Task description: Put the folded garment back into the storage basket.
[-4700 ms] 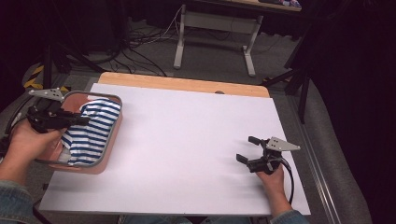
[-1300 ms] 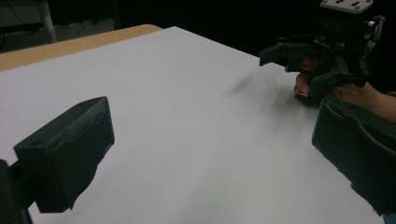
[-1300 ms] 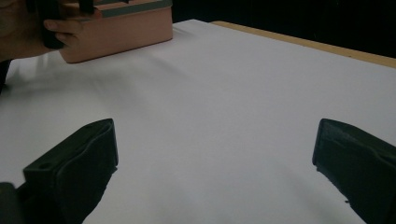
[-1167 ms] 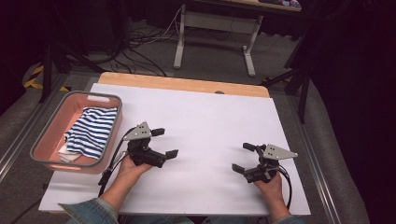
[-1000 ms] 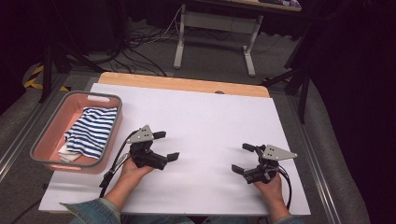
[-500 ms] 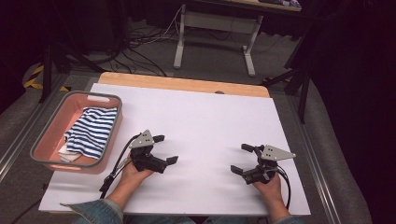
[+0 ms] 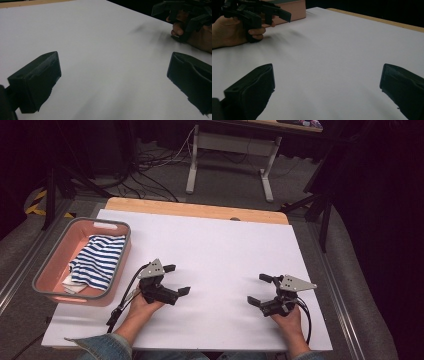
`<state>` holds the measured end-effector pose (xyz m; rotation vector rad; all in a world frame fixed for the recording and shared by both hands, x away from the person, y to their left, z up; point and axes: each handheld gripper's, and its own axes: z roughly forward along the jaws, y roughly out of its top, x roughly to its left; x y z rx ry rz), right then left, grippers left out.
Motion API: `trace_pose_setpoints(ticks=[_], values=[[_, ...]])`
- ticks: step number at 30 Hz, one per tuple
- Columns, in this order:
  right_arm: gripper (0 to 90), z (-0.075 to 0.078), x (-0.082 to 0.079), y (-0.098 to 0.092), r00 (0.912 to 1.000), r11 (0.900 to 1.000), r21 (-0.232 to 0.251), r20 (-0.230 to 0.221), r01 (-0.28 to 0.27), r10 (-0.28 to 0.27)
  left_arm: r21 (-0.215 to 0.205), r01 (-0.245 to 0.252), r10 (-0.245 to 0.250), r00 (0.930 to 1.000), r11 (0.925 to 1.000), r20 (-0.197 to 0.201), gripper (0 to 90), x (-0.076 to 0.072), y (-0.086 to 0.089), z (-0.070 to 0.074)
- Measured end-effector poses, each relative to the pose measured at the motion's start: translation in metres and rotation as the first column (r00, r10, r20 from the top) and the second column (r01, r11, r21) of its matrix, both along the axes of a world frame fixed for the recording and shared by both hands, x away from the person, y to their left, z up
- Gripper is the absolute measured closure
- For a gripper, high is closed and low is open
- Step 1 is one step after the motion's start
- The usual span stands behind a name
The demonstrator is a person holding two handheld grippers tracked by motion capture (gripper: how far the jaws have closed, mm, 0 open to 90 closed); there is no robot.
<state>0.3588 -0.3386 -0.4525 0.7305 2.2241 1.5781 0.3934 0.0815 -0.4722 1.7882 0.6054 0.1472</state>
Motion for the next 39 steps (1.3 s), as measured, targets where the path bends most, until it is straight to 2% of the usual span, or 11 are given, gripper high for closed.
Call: trace_pose_setpoints(ticks=[39], values=[[0.0,-0.0006,0.0005,0.0026,1.0,1.0,-0.019,0.004,-0.006,0.006,-0.001,-0.009,0.009,1.0,1.0,0.001,0.0,-0.0001,0.001,0.0004]])
